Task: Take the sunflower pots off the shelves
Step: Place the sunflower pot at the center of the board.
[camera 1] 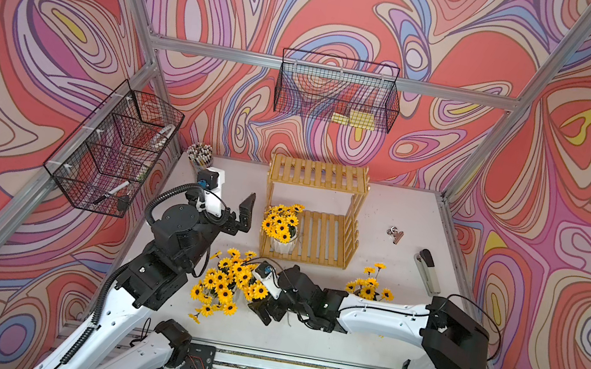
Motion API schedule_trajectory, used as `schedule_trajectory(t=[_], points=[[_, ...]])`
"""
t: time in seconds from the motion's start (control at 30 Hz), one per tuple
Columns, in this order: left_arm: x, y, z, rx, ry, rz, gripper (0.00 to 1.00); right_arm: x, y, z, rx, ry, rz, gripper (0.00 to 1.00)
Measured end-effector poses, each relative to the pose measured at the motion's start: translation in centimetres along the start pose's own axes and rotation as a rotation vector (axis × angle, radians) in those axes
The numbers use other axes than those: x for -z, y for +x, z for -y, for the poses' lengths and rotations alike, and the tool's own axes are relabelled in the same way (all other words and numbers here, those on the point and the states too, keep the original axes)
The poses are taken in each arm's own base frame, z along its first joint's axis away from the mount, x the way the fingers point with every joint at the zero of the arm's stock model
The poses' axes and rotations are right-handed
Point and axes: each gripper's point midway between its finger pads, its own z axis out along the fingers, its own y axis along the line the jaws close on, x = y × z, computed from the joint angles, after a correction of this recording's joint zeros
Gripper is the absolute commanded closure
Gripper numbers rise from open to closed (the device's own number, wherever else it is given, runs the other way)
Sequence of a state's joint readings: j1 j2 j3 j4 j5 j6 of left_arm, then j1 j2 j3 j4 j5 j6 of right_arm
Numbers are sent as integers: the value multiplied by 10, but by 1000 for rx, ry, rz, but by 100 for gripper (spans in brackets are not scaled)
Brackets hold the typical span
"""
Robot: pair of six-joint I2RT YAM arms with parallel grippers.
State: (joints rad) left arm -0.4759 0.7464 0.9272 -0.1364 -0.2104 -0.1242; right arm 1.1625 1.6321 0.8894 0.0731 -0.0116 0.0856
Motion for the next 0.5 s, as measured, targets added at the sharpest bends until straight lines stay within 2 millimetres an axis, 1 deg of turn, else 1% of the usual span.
schedule_trajectory(t=[0.13,0.3,0.43,0.5], points=[[0,0,0,0,0,0,0,18,-5,0,9,3,32,2],[0,0,0,0,0,0,0,50,-18,2,23,23,101,2],[0,0,0,0,0,0,0,78,-26,10,22,70,164,2],[0,0,0,0,1,0,0,88,-29,18,11,95,188,2]])
